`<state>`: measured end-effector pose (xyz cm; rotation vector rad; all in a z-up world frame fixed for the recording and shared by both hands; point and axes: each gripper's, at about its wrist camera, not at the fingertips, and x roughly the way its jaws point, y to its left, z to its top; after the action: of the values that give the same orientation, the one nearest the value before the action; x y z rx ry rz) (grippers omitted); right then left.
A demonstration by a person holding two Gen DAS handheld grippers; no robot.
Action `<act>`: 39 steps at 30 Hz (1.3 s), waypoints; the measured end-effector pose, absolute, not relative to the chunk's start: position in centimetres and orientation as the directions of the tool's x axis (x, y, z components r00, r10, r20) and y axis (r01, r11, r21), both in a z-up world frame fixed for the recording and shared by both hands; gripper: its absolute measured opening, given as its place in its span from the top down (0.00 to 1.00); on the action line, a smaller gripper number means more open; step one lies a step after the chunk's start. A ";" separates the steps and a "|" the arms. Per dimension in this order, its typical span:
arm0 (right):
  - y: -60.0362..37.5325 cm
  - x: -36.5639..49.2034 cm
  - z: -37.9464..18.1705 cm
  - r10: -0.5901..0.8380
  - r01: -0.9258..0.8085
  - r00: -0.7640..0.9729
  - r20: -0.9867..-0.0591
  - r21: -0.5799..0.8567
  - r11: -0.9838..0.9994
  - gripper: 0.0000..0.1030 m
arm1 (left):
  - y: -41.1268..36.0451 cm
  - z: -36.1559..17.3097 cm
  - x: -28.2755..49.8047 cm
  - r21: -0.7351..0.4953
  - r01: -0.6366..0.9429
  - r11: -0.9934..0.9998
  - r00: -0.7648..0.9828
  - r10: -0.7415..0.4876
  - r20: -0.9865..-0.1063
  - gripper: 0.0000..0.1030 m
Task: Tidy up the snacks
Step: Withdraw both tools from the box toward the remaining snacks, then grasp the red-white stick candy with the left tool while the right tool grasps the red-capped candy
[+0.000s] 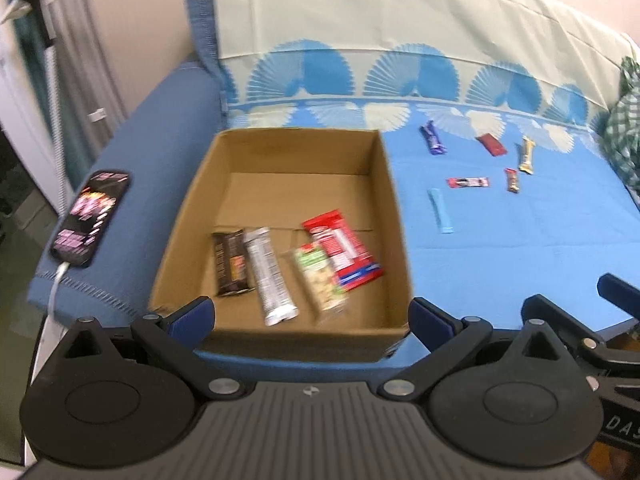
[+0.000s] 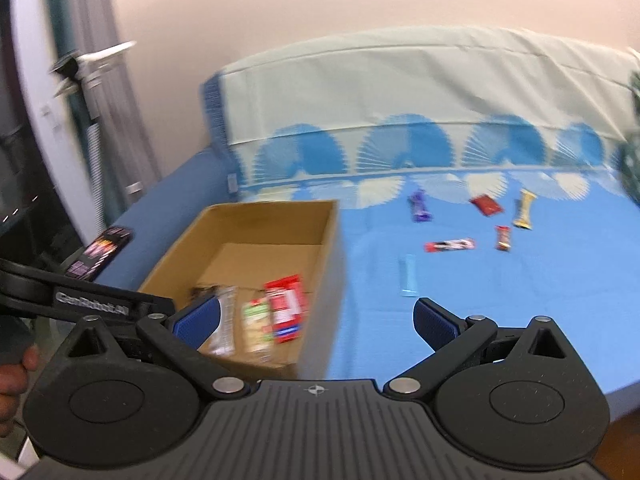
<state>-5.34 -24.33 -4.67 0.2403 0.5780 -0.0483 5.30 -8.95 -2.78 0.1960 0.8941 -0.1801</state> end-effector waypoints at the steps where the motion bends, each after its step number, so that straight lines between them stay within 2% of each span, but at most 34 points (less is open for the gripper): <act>1: -25.5 -5.1 -4.9 0.008 0.135 0.834 -0.551 0.219 0.966 0.01 | -10.0 -2.8 5.9 0.096 0.249 0.964 0.609 -0.078 -0.789 0.00; 10: -36.2 -1.4 -7.9 -0.149 0.336 0.790 -0.594 0.216 0.917 0.01 | -21.8 -4.9 13.7 0.119 0.415 0.902 0.555 -0.147 -0.818 0.00; 19: -47.3 6.1 -14.0 -0.255 0.497 0.705 -0.662 0.205 0.843 0.01 | -35.7 -13.6 25.5 0.169 0.564 0.808 0.469 -0.145 -0.871 0.00; 26: -53.1 15.7 -19.7 -0.235 0.501 0.673 -0.701 0.199 0.842 0.01 | -43.0 -22.2 34.1 0.187 0.660 0.727 0.410 -0.141 -0.901 0.00; 33: -57.1 25.1 -25.5 -0.205 0.488 0.619 -0.758 0.167 0.857 0.01 | -47.3 -27.7 39.3 0.167 0.717 0.676 0.347 -0.138 -0.928 0.00; 37: -58.2 28.8 -29.3 -0.229 0.476 0.550 -0.803 0.076 0.876 0.00 | -48.5 -29.0 40.2 0.160 0.739 0.655 0.345 -0.163 -0.924 0.00; 39: -57.3 29.1 -30.1 -0.311 0.443 0.572 -0.759 -0.033 0.896 0.01 | -48.6 -29.1 40.3 0.158 0.748 0.645 0.344 -0.173 -0.923 0.00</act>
<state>29.12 -57.28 -30.10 0.1672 0.8544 -0.4445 40.31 -48.62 -29.10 0.6416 1.0585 -0.6540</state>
